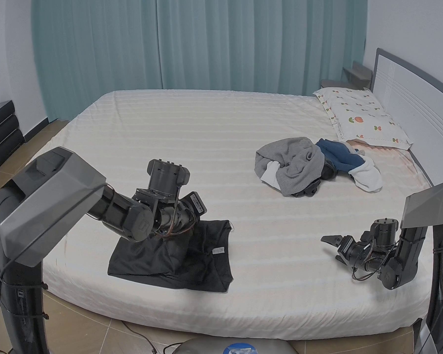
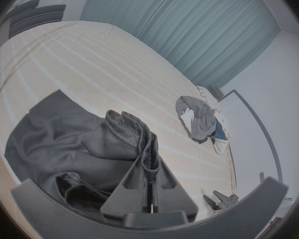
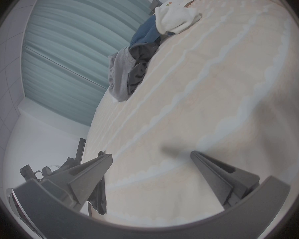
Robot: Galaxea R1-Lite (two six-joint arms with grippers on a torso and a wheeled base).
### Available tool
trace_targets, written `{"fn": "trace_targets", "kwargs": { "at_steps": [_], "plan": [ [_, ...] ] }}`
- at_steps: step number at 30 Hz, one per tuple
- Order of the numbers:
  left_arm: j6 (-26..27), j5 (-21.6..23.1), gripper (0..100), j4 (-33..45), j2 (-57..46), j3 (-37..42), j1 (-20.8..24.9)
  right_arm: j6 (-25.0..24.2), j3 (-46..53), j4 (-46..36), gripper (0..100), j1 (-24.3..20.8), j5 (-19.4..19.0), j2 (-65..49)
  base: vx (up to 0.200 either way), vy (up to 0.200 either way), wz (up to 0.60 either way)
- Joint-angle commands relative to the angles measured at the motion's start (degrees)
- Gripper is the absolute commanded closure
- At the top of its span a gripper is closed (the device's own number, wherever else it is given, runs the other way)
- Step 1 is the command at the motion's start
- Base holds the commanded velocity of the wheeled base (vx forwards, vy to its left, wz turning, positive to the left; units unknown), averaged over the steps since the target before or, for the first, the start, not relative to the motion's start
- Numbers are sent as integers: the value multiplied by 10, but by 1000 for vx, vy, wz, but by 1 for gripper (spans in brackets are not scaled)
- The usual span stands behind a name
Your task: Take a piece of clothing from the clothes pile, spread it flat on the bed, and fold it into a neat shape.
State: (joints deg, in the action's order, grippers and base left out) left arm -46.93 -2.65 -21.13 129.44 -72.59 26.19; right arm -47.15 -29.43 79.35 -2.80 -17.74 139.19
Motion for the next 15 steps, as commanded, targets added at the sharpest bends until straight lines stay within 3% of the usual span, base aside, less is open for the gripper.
{"fn": "trace_targets", "kwargs": {
  "at_steps": [1,9,10,15],
  "plan": [
    [-1,-3,100,3,43,-21,12,0,0,0,0,0,0,2,0,0,0],
    [-4,-4,100,2,71,-30,17,1,0,0,0,0,0,2,0,0,0],
    [-7,-4,0,2,70,-30,19,1,1,0,0,0,0,3,0,0,0],
    [-24,-4,0,0,66,-28,23,2,1,0,0,-1,1,3,0,0,0]
  ]
}}
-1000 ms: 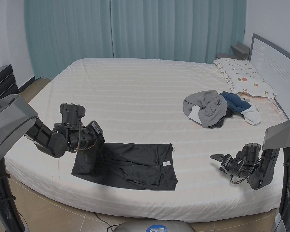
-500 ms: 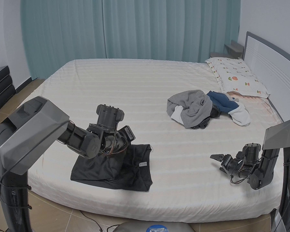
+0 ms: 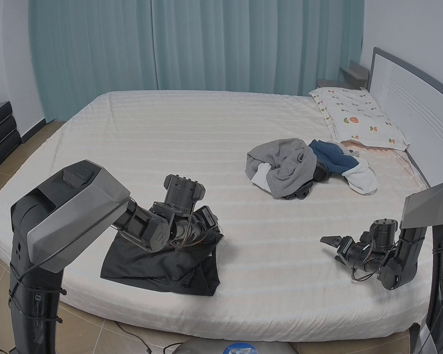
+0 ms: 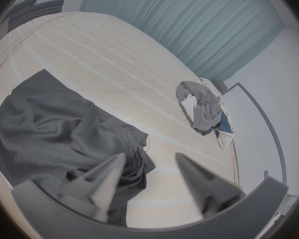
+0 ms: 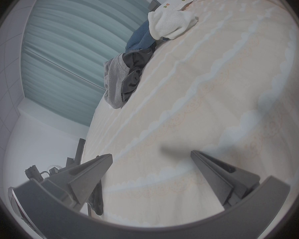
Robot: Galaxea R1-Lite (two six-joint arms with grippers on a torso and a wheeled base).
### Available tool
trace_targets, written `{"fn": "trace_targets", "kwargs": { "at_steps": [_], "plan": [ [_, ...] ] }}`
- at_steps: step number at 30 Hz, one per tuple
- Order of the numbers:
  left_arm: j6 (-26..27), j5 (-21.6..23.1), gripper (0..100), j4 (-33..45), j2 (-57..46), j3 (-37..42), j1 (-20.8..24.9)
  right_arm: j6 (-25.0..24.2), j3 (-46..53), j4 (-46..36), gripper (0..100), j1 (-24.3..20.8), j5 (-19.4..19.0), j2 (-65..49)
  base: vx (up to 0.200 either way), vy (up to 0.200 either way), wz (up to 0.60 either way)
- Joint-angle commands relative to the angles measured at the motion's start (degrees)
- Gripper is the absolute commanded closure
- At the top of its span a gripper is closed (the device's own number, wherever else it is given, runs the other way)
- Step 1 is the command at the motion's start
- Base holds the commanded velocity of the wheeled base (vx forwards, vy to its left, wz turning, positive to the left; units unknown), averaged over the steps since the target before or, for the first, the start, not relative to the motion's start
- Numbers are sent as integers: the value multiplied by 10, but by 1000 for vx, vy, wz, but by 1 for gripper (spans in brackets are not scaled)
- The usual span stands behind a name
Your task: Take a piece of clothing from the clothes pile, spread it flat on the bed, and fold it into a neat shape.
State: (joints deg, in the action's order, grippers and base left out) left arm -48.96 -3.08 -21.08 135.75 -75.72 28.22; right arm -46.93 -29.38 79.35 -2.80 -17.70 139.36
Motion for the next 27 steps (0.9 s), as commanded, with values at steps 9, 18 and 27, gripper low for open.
{"fn": "trace_targets", "kwargs": {
  "at_steps": [9,18,27],
  "plan": [
    [-25,1,0,-5,-50,63,-2,1,1,0,0,-2,0,1,0,0,0],
    [-74,14,0,-74,-78,160,-51,1,2,0,0,-4,1,1,0,0,0],
    [-100,59,0,-185,-90,269,-118,1,2,0,0,-4,1,1,0,89,0]
  ]
}}
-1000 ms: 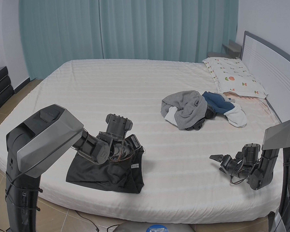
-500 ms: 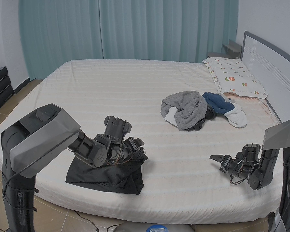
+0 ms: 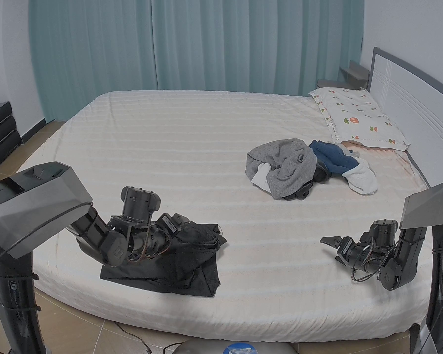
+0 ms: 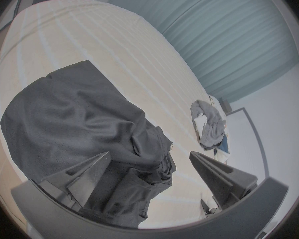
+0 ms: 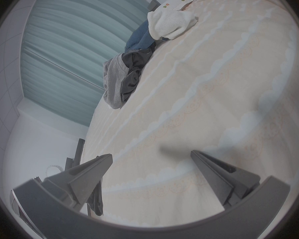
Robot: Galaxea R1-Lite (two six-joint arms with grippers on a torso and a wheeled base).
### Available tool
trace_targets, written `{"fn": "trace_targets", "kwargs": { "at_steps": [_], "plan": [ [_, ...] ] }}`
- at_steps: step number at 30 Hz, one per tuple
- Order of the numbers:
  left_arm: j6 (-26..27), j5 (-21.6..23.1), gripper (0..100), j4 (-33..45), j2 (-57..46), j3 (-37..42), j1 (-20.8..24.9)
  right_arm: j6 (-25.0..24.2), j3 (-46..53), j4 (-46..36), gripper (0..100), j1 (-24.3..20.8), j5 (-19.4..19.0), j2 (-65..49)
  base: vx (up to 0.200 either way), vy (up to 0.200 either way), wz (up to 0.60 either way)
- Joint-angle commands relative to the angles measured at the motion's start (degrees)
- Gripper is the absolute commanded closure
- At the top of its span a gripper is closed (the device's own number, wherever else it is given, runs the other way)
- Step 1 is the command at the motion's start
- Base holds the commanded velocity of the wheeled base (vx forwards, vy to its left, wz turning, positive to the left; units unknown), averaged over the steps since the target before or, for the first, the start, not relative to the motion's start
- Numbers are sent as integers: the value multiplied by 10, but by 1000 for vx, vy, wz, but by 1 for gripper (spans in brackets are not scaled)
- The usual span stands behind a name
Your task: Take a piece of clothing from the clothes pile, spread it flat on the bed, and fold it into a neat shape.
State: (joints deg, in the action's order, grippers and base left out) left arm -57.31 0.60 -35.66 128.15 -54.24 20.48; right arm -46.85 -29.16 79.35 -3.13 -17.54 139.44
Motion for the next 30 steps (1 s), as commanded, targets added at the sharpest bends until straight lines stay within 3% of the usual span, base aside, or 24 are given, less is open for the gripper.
{"fn": "trace_targets", "kwargs": {
  "at_steps": [1,9,16,23,25,26,27,30],
  "plan": [
    [-21,29,0,-51,-15,64,-49,1,0,0,0,0,0,1,0,200,0],
    [-39,64,0,-95,-17,108,-105,12,-2,-1,0,-4,1,5,0,200,0],
    [-39,74,0,-96,-12,106,-121,12,3,-2,0,-23,20,-14,0,200,0],
    [-39,85,0,-96,-8,102,-143,17,7,-24,0,-118,117,-62,0,200,0],
    [-39,87,0,-96,-8,100,-143,18,-11,-53,0,-151,167,-69,0,200,0],
    [-39,87,0,-96,-8,100,-143,18,-15,-59,0,-156,174,-70,0,200,0],
    [-40,88,0,-96,-8,100,-143,18,-39,-94,0,-188,213,-70,0,200,0],
    [-39,89,0,-97,-7,103,-143,22,-71,-147,0,-226,255,-77,0,200,0]
  ]
}}
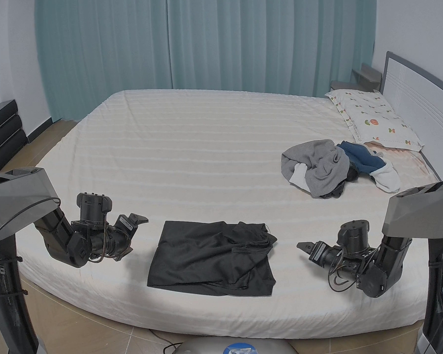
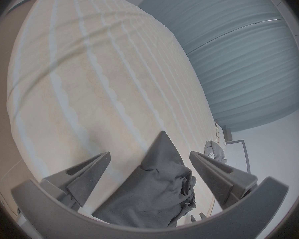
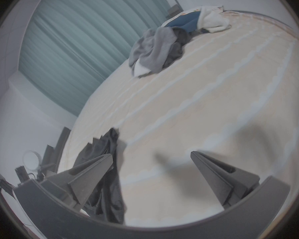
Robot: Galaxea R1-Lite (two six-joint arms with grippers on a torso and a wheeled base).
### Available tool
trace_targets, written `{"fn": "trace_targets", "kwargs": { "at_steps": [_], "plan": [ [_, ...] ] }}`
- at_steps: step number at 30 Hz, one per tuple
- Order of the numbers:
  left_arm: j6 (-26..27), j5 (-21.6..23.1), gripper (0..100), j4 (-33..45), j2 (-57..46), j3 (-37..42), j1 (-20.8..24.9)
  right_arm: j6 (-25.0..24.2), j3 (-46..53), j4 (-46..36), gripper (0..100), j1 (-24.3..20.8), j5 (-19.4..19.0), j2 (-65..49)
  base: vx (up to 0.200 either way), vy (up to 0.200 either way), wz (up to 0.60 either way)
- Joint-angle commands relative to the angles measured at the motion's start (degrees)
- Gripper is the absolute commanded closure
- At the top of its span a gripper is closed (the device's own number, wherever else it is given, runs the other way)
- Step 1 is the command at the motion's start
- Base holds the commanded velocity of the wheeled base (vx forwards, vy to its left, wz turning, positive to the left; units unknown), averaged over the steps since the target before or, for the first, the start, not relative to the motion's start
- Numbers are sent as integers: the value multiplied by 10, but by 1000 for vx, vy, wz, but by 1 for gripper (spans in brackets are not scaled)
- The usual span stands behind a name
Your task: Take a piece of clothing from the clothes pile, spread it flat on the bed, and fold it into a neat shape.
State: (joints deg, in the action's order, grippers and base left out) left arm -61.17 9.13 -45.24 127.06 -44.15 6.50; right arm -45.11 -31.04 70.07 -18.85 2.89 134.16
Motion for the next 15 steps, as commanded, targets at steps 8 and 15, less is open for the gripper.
{"fn": "trace_targets", "kwargs": {
  "at_steps": [8,15],
  "plan": [
    [0,0,0,-2,6,4,-3,104,-82,-137,0,-104,97,-52,0,125,0],
    [1,-3,0,-13,9,6,-1,144,-128,-202,0,-117,124,-53,0,0,0]
  ]
}}
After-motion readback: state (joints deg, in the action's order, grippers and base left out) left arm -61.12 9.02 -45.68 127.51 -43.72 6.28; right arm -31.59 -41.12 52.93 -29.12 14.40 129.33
